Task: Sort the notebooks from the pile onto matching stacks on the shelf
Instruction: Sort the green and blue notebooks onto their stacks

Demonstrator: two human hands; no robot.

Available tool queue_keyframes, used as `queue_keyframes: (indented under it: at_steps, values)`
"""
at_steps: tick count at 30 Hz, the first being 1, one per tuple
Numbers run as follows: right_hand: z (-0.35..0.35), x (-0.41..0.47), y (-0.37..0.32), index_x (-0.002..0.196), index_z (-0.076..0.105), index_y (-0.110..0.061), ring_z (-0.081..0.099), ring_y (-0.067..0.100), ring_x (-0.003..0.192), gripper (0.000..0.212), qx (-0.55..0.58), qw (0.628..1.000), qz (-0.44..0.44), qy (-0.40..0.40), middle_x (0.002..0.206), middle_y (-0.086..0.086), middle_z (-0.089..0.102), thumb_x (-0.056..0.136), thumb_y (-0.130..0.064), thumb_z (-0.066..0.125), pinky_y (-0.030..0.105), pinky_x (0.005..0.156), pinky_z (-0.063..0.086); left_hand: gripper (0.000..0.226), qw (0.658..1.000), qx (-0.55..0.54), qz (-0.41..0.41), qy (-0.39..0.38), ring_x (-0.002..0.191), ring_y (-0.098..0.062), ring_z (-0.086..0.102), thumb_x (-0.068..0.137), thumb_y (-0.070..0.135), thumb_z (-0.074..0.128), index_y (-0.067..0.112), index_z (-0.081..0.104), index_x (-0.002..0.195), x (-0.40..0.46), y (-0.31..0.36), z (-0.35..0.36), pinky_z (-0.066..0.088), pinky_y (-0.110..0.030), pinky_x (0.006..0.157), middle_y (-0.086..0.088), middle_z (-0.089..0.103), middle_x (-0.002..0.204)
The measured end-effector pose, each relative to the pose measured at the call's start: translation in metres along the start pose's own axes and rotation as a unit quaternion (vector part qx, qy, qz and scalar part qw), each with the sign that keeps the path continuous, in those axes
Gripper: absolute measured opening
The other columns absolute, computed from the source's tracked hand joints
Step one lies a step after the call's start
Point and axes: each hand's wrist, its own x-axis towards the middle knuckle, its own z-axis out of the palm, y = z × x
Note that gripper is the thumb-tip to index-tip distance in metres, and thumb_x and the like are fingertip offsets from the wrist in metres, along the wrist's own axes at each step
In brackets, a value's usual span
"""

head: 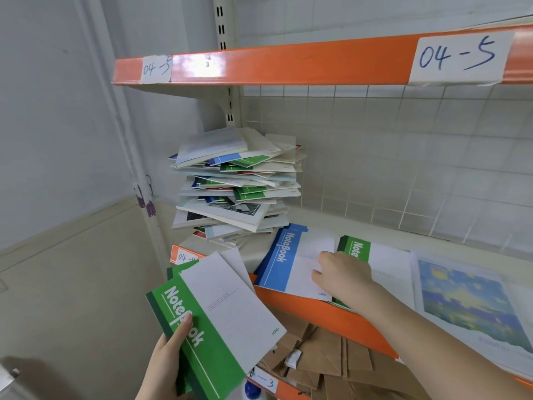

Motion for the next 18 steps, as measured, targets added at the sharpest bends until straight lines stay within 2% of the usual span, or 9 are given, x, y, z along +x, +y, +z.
queue_keyframes:
  at_steps: [2, 4, 7, 14, 16, 18]
  values:
    - [0.001, 0.004, -0.007, 0.089, 0.052, -0.015, 0.051, 0.023, 0.101, 0.026, -0.037, 0.999, -0.021, 0.005, 0.100, 0.005, 0.047, 0.096, -0.035, 0.038, 0.031, 0.069, 0.037, 0.013, 1.000, 0.002, 0.000, 0.006, 0.069, -0.031, 0.068, 0.092, 0.021, 0.057, 0.011, 0.061, 0.099, 0.002, 0.000, -0.003, 0.052, -0.037, 0.062, -0.014, 0.073, 0.074]
    - [0.007, 0.009, -0.013, 0.100, 0.057, -0.013, 0.041, 0.024, 0.113, 0.033, -0.068, 0.997, -0.026, 0.009, 0.114, 0.006, 0.044, 0.097, -0.038, 0.036, 0.037, 0.081, 0.037, 0.015, 1.000, 0.002, 0.002, 0.009, 0.073, -0.032, 0.068, 0.091, 0.021, 0.058, 0.009, 0.061, 0.101, 0.003, 0.000, -0.006, 0.051, -0.038, 0.065, -0.016, 0.073, 0.079]
    - [0.018, 0.015, -0.020, 0.120, 0.050, -0.010, 0.038, 0.024, 0.120, 0.042, -0.080, 0.997, 0.000, 0.020, 0.125, 0.007, 0.044, 0.098, -0.041, 0.031, 0.039, 0.091, 0.036, 0.015, 1.000, 0.004, 0.006, 0.021, 0.077, -0.032, 0.067, 0.090, 0.021, 0.059, 0.009, 0.062, 0.099, 0.005, 0.000, -0.009, 0.050, -0.038, 0.066, -0.017, 0.073, 0.079]
    - [0.026, 0.023, -0.016, 0.122, 0.048, -0.008, 0.047, 0.024, 0.116, 0.042, -0.067, 0.996, 0.004, 0.059, 0.123, 0.008, 0.051, 0.099, -0.041, 0.033, 0.035, 0.088, 0.041, 0.015, 0.999, -0.017, -0.001, 0.028, 0.079, -0.033, 0.065, 0.090, 0.017, 0.060, 0.005, 0.062, 0.099, 0.006, 0.000, -0.008, 0.049, -0.038, 0.065, -0.018, 0.072, 0.078]
    - [0.028, 0.022, -0.016, 0.122, 0.049, -0.006, 0.051, 0.025, 0.113, 0.038, -0.087, 0.995, 0.003, 0.053, 0.122, 0.010, 0.055, 0.100, -0.033, 0.034, 0.035, 0.087, 0.040, 0.014, 0.999, -0.024, -0.001, 0.021, 0.079, -0.032, 0.065, 0.090, 0.016, 0.058, 0.006, 0.061, 0.100, 0.007, -0.001, -0.006, 0.053, -0.036, 0.059, -0.017, 0.072, 0.079]
    - [0.029, 0.022, -0.018, 0.124, 0.050, -0.004, 0.054, 0.027, 0.112, 0.035, -0.108, 0.993, 0.006, 0.038, 0.121, 0.011, 0.058, 0.098, -0.024, 0.037, 0.035, 0.087, 0.039, 0.012, 0.999, -0.031, -0.001, 0.021, 0.078, -0.030, 0.065, 0.092, 0.014, 0.056, 0.007, 0.061, 0.100, 0.007, -0.001, -0.003, 0.055, -0.030, 0.046, -0.013, 0.073, 0.072]
